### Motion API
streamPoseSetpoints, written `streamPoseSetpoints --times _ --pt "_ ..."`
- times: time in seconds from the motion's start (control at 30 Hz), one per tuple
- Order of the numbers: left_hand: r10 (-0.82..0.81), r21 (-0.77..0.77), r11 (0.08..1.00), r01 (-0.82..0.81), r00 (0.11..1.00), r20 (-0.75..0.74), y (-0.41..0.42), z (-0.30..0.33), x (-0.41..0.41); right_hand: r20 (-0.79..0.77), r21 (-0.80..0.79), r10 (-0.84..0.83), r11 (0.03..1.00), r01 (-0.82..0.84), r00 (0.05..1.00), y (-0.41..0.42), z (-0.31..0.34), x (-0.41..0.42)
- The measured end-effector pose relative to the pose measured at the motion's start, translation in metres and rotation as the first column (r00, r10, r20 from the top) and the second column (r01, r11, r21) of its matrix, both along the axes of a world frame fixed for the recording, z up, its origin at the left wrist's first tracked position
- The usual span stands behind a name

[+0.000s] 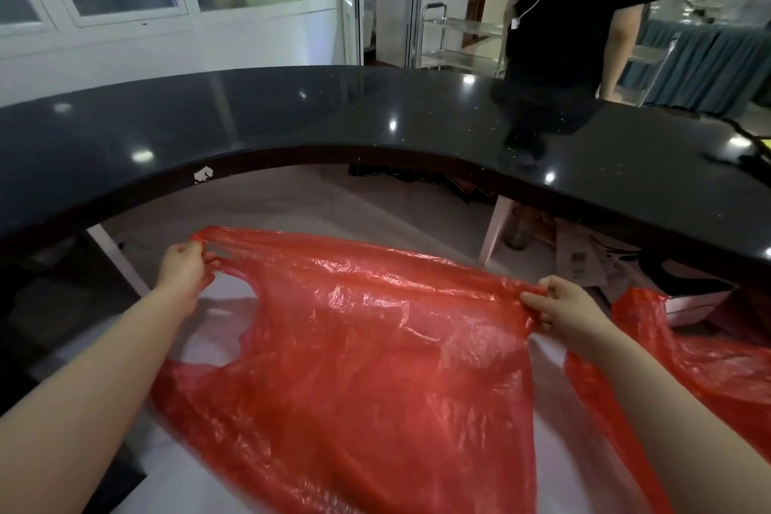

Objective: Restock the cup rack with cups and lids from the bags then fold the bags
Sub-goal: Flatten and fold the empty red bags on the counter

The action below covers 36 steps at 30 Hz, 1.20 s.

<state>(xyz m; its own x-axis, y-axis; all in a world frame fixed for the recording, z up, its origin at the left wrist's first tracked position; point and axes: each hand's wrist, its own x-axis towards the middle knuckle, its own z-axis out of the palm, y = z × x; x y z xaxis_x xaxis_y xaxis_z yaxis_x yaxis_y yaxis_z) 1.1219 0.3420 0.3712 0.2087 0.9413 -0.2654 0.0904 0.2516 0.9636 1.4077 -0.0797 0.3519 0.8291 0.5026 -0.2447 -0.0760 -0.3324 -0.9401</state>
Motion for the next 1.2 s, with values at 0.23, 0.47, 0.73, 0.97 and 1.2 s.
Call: streamPoseSetpoints --times 0.23,0.47,0.73,0.97,1.2 --pt "-0.057 0.125 0.99 0.071 0.992 -0.116 0.015 -0.012 0.009 -0.202 -0.035 0.05 0.998 -0.058 0.978 0.011 -0.007 0.011" --pt "-0.029 0.222 0.97 0.095 0.958 -0.286 0.034 -0.029 0.018 -0.274 -0.104 -0.181 0.982 0.158 0.944 0.015 -0.03 0.016" --pt "-0.078 0.06 0.994 0.09 0.981 -0.177 0.029 -0.047 0.042 0.377 -0.453 -0.197 0.813 0.366 0.905 0.024 -0.033 0.031" --pt "-0.01 0.409 0.88 0.24 0.871 -0.49 -0.013 -0.03 0.036 0.601 -0.462 -0.041 0.797 0.388 0.799 0.033 -0.029 0.0" --pt "-0.248 0.358 0.226 0.906 0.409 -0.878 -0.109 -0.043 0.083 0.533 -0.732 0.45 0.669 0.125 0.716 0.048 -0.067 -0.029"
